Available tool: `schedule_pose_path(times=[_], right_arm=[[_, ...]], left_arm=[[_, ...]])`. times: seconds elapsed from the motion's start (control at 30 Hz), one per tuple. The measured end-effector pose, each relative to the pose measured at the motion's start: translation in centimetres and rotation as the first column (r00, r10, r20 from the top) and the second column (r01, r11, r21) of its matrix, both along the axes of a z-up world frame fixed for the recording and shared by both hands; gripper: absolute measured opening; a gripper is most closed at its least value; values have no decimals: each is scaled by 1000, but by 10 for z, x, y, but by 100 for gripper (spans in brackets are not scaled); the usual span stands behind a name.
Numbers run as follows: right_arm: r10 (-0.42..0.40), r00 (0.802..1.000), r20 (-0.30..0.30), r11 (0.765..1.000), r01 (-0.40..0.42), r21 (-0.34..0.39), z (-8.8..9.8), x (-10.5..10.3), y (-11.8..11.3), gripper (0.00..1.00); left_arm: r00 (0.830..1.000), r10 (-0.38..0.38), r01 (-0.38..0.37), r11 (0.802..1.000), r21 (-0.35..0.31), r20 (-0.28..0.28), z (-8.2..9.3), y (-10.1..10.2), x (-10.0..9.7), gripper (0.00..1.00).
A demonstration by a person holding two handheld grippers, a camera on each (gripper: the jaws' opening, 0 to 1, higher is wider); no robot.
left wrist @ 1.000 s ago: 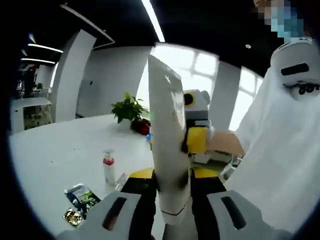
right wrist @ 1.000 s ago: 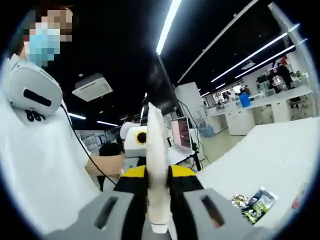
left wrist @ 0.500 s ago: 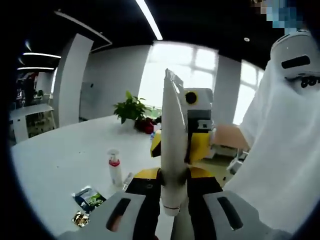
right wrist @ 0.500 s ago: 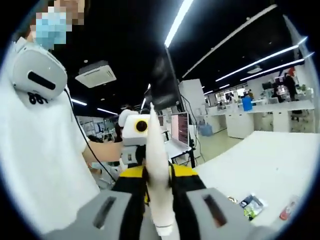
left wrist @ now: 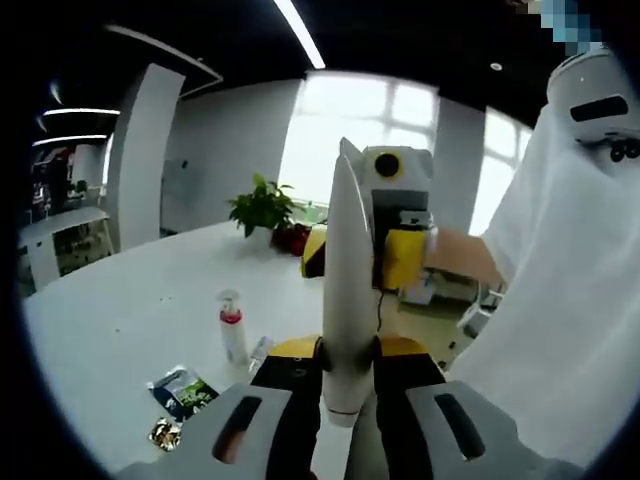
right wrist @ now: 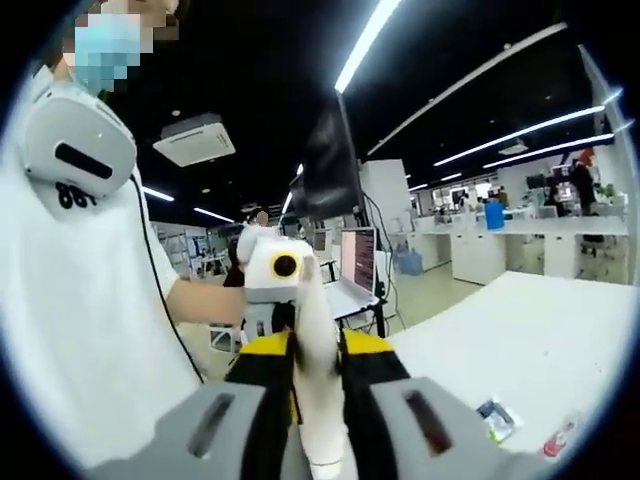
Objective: Arrange the skincare products in the storage area until every visible bottle or jar stands upright without overlapping.
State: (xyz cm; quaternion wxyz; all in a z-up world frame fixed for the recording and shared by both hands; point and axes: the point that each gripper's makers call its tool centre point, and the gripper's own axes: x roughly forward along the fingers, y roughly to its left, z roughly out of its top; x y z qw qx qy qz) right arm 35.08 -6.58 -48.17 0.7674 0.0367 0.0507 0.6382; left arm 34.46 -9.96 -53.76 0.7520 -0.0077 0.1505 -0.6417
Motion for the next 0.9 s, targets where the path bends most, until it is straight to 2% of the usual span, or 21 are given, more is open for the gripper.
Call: schedule_pose_path(times=[0.07,0.17,0.33,0.6,0.9], right_arm=[[13,1000,26,1000,-13,-22,-1,-1,1,16],[31,999,22,999,-30,-27,-3,-1,1,14],[38,998,44,999,-38,-6,0,-1,2,13],[64,997,54,998,-64,-8,0,-2,1,12],[78,996,36,997,-77,-25,-9,-4,-3,13]], left_arm=[[1000,-5,5,1000,-3,-7,-1,-1,-1,16],[1000,-10,10,1000,-6,-12,-2,0,-1,16],[1000,-11,11,1000,5,19,1,1,1,18],[995,-62,55,994,91,75,2,-3,1,17],[986,-118,96,980,177,122,-2,-12,-3,17]])
